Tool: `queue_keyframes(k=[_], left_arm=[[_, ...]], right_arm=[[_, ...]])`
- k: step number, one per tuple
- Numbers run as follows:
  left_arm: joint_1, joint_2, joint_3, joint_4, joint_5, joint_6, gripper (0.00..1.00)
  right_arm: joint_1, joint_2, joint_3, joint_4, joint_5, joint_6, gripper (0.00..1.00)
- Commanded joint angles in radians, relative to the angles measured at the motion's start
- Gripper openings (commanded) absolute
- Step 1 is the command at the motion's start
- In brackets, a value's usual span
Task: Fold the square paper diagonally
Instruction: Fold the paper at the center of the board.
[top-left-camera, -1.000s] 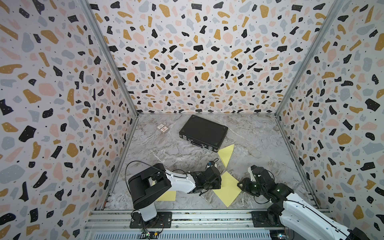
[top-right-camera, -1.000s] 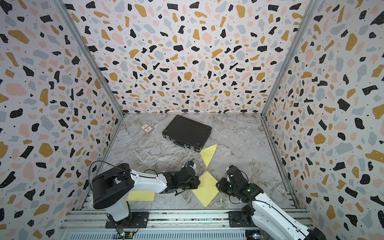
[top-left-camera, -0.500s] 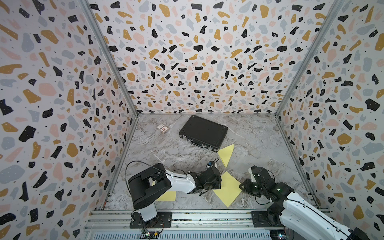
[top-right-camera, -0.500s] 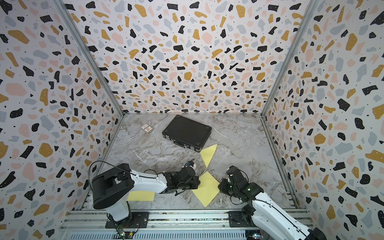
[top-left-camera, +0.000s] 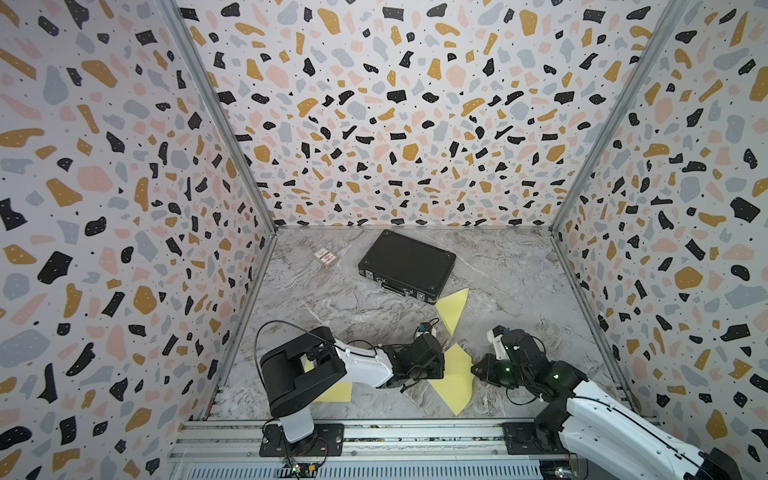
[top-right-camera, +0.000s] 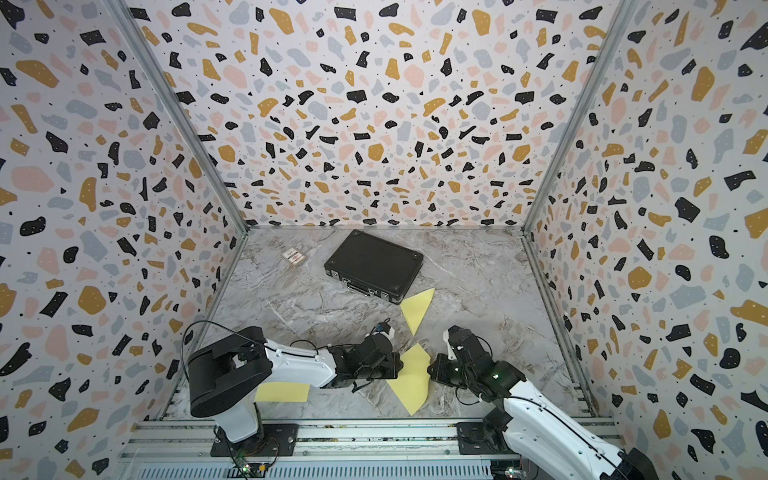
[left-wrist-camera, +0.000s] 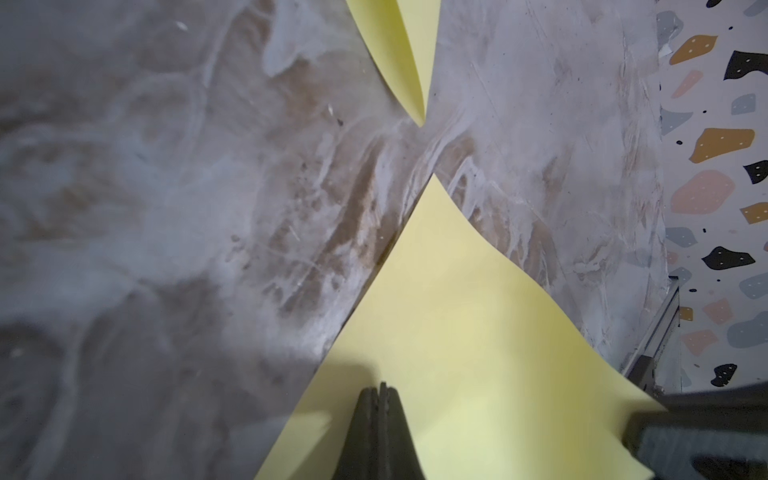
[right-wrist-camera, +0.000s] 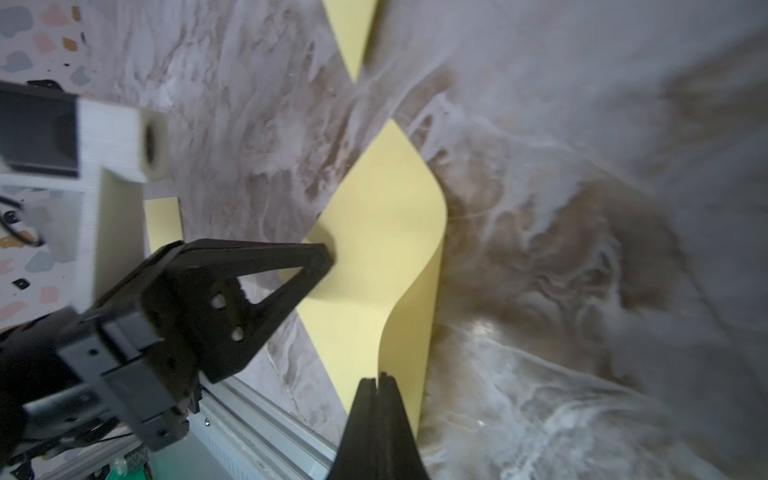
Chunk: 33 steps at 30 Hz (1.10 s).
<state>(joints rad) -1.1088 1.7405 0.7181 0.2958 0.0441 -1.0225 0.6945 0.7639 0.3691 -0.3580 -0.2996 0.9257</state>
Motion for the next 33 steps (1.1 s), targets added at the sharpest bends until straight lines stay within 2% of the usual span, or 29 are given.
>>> queue_keyframes(k=[1, 6, 10, 17, 25, 33], left_arm=[[-0.013, 0.076, -0.043, -0.166, 0.027, -0.003, 0.0], [-0.013, 0.08, -0.055, -0.147, 0.035, -0.016, 0.0], [-0.014, 0.077, -0.069, -0.127, 0.039, -0.024, 0.0], [-0.015, 0.068, -0.077, -0.116, 0.042, -0.025, 0.0], [-0.017, 0.052, -0.06, -0.116, 0.073, -0.01, 0.0], [-0.017, 0.02, -0.024, -0.12, 0.117, 0.004, 0.0]], right_arm=[[0.05, 0.057, 0.036, 0.141, -0.012, 0.046, 0.0], [0.082, 0.17, 0.019, 0.272, 0.005, 0.093, 0.0], [0.094, 0.268, 0.024, 0.306, 0.021, 0.102, 0.0], [0.095, 0.377, 0.024, 0.304, 0.044, 0.099, 0.0], [0.096, 0.419, 0.037, 0.208, 0.094, 0.078, 0.0], [0.096, 0.476, 0.06, 0.177, 0.091, 0.055, 0.0]])
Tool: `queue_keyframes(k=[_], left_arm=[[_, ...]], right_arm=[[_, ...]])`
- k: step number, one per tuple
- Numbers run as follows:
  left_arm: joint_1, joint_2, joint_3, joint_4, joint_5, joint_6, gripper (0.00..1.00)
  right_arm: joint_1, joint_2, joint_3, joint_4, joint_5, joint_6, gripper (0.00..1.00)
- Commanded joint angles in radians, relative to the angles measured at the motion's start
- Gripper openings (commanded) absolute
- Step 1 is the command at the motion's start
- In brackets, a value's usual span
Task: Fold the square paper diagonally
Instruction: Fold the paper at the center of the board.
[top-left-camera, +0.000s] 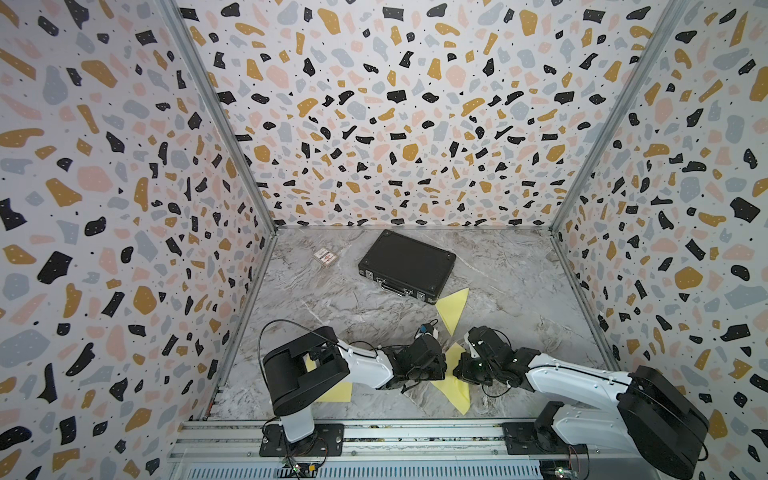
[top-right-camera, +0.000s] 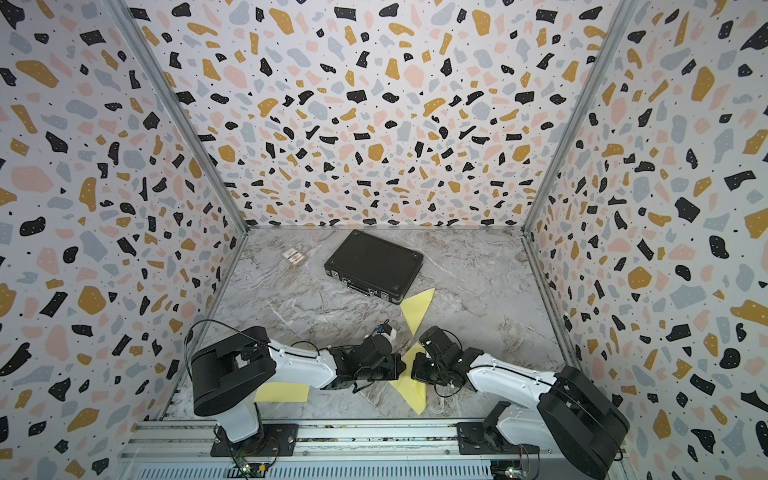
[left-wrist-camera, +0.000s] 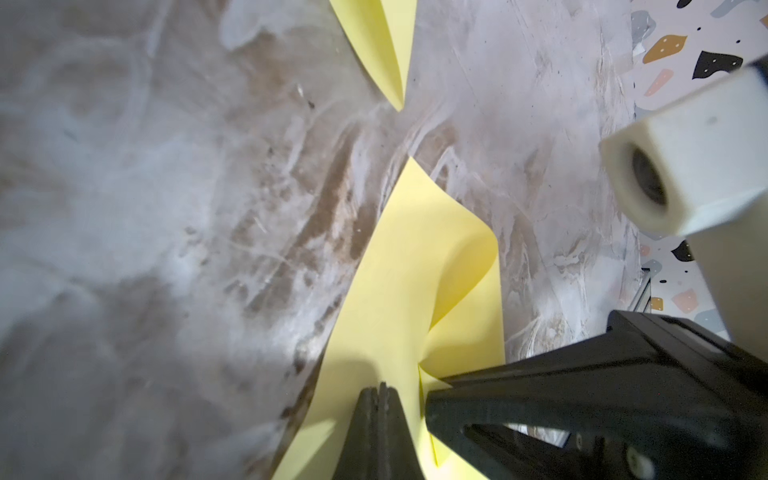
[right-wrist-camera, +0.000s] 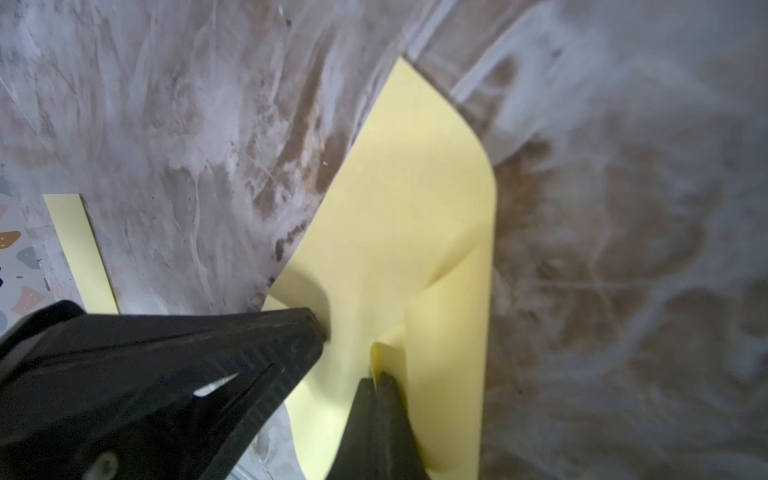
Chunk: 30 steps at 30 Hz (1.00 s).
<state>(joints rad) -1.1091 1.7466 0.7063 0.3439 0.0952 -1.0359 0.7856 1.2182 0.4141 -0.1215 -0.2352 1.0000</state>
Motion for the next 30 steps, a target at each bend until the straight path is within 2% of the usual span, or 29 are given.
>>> queue_keyframes(k=[1, 6, 13, 18, 30], left_arm=[[-0.016, 0.007, -0.009, -0.169, 0.067, 0.017, 0.0], [0.0, -0.075, 0.02, -0.255, 0.043, 0.04, 0.0], [0.021, -0.194, -0.044, -0.258, 0.065, 0.042, 0.0], [0.021, -0.227, -0.129, -0.13, 0.11, -0.024, 0.0], [0.022, -0.241, -0.165, -0.145, 0.066, -0.05, 0.0]], right_arm=[[0.004, 0.025, 0.018, -0.066, 0.028, -0.022, 0.0], [0.004, 0.019, 0.025, -0.101, 0.041, -0.036, 0.0], [0.004, -0.002, 0.026, -0.14, 0.055, -0.051, 0.0], [0.004, -0.001, 0.02, -0.139, 0.076, -0.024, 0.0], [0.004, -0.011, 0.02, -0.127, 0.074, -0.009, 0.0]])
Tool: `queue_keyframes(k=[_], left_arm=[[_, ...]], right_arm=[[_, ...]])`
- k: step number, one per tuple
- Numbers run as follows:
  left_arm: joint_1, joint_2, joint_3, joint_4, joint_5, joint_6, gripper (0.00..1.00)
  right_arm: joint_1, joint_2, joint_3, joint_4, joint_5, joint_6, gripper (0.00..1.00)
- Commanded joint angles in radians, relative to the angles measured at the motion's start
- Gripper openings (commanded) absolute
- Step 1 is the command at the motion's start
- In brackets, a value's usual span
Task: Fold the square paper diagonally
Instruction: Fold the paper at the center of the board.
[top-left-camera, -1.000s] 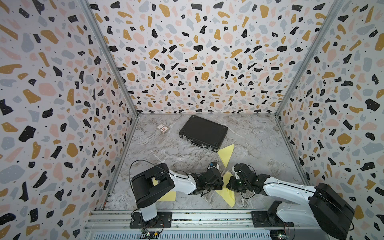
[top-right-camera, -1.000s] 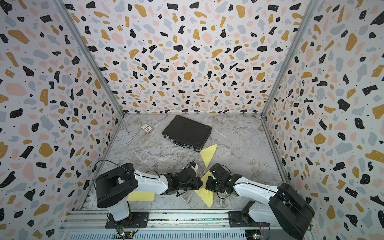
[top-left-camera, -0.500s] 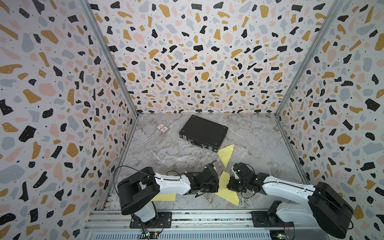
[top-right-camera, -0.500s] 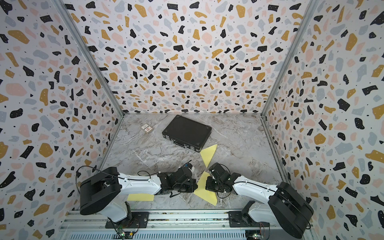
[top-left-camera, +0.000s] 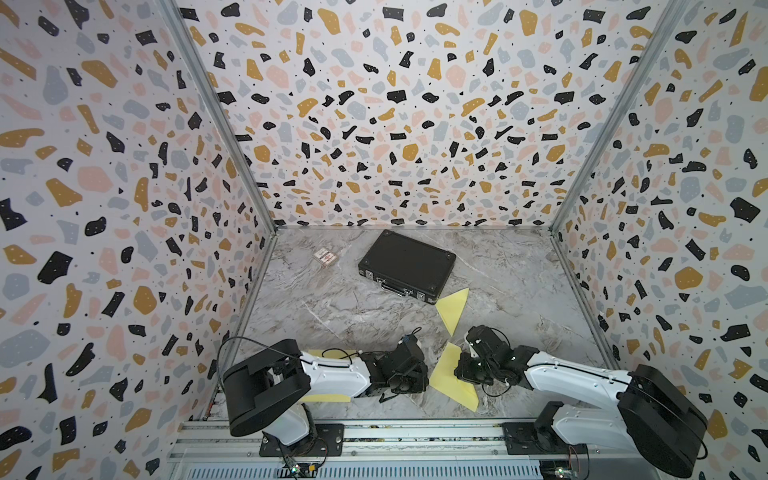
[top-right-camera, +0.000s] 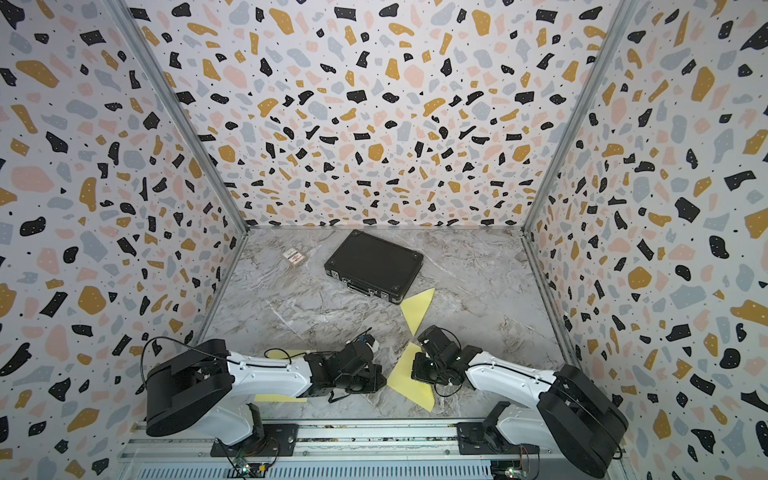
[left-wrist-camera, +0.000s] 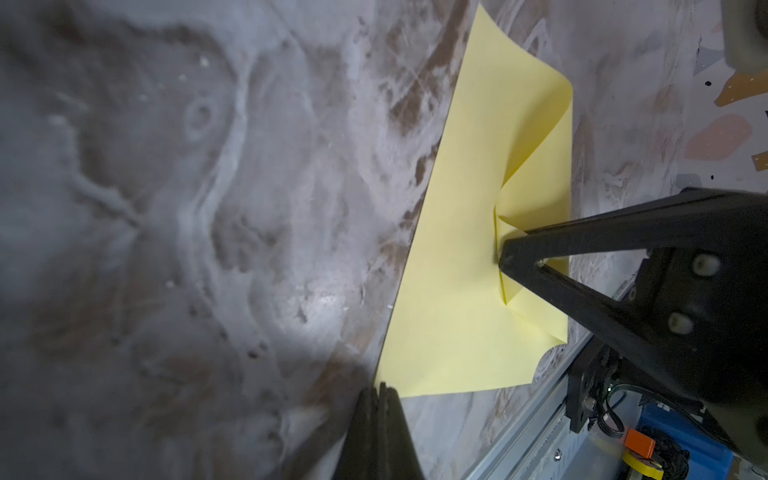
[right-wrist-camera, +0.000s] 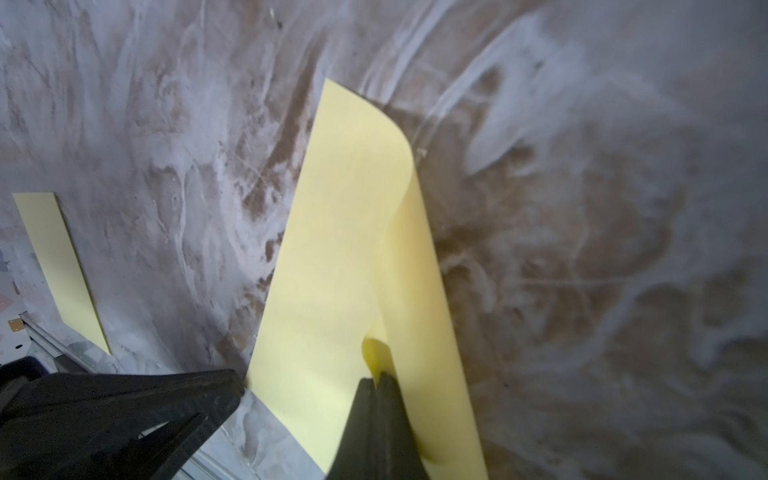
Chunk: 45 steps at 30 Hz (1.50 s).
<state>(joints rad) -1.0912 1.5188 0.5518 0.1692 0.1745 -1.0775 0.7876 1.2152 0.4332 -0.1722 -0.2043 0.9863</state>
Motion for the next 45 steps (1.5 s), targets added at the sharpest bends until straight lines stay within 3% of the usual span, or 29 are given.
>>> queue_keyframes(k=[1, 10, 26, 34, 45], left_arm=[[0.003, -0.014, -0.009, 0.031, -0.014, -0.009, 0.0], [0.004, -0.021, 0.005, 0.082, 0.0, -0.022, 0.0], [0.004, 0.089, 0.01, 0.128, 0.003, -0.022, 0.0], [0.004, 0.09, -0.005, 0.091, -0.011, -0.006, 0.0], [0.001, 0.109, -0.007, 0.073, -0.007, 0.014, 0.0]], right_arm=[[0.002, -0.008, 0.001, -0.078, 0.042, 0.007, 0.0], [0.002, -0.029, -0.014, -0.076, 0.052, 0.025, 0.0], [0.002, -0.045, -0.017, -0.078, 0.045, 0.037, 0.0], [0.002, -0.15, 0.054, -0.196, 0.09, 0.001, 0.0], [0.017, -0.159, 0.064, -0.073, -0.023, 0.007, 0.0]])
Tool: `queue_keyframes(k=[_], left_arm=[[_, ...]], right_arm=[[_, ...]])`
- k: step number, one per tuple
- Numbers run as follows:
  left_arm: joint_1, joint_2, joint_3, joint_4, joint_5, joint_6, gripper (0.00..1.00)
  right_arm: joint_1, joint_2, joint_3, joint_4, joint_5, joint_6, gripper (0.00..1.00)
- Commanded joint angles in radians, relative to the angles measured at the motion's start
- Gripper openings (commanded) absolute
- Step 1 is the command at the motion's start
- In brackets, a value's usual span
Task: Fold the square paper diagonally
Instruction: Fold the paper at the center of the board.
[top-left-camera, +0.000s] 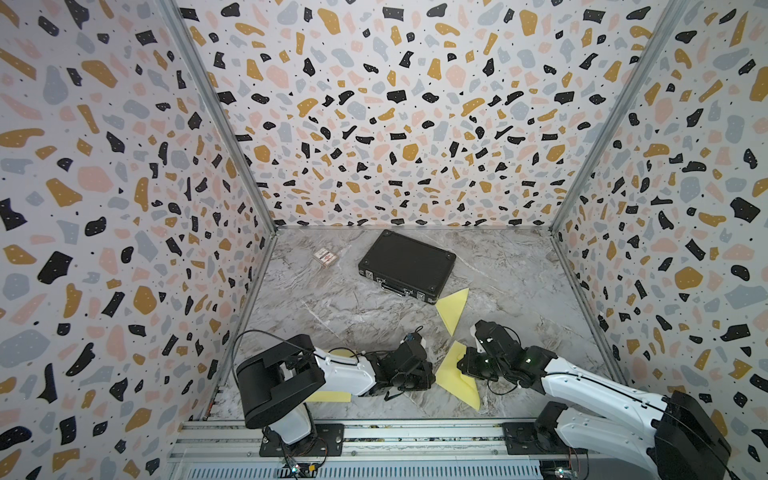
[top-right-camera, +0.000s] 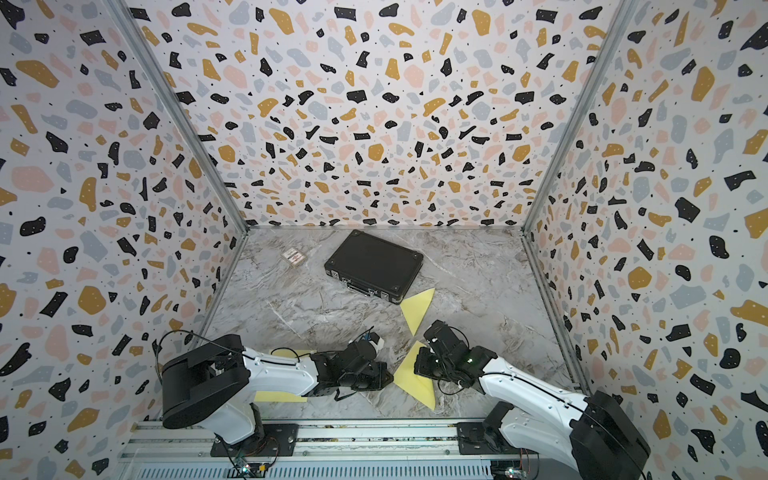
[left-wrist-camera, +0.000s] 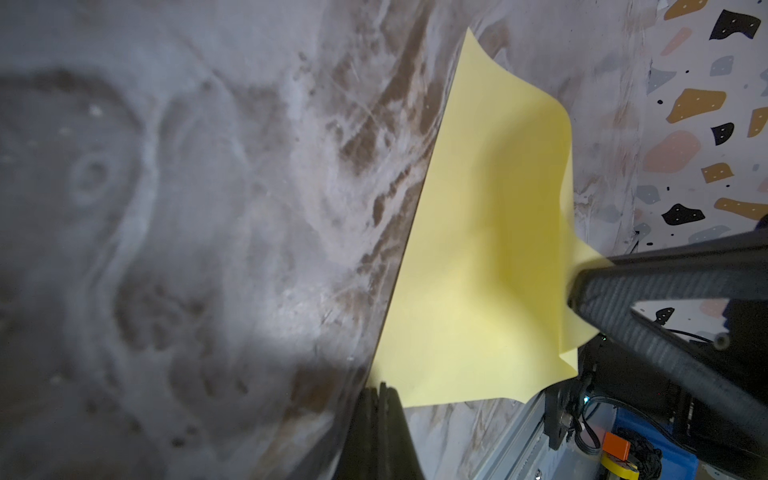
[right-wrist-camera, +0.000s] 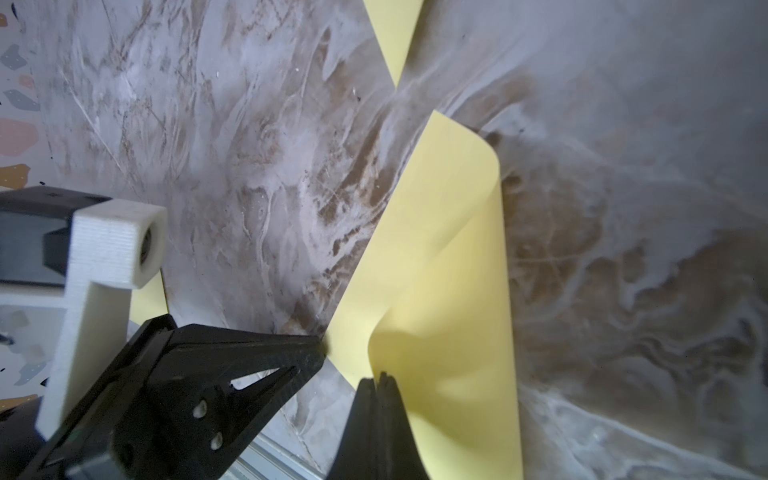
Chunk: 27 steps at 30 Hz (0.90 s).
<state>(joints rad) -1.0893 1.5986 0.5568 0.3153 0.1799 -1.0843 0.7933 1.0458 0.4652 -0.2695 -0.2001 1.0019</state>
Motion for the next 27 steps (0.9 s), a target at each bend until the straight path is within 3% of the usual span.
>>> queue_keyframes(k=[1, 13, 27], left_arm=[[-0.001, 0.029, -0.014, -0.08, -0.016, 0.021, 0.0], [-0.001, 0.043, -0.026, -0.099, -0.022, 0.029, 0.0], [-0.001, 0.05, -0.035, -0.098, -0.027, 0.023, 0.0]], right_arm=[[0.017, 0.021, 0.031, 0.038, -0.031, -0.007, 0.0], [0.087, 0.158, 0.022, 0.207, -0.044, 0.024, 0.0], [0.095, 0.244, 0.027, 0.258, -0.031, 0.01, 0.0]])
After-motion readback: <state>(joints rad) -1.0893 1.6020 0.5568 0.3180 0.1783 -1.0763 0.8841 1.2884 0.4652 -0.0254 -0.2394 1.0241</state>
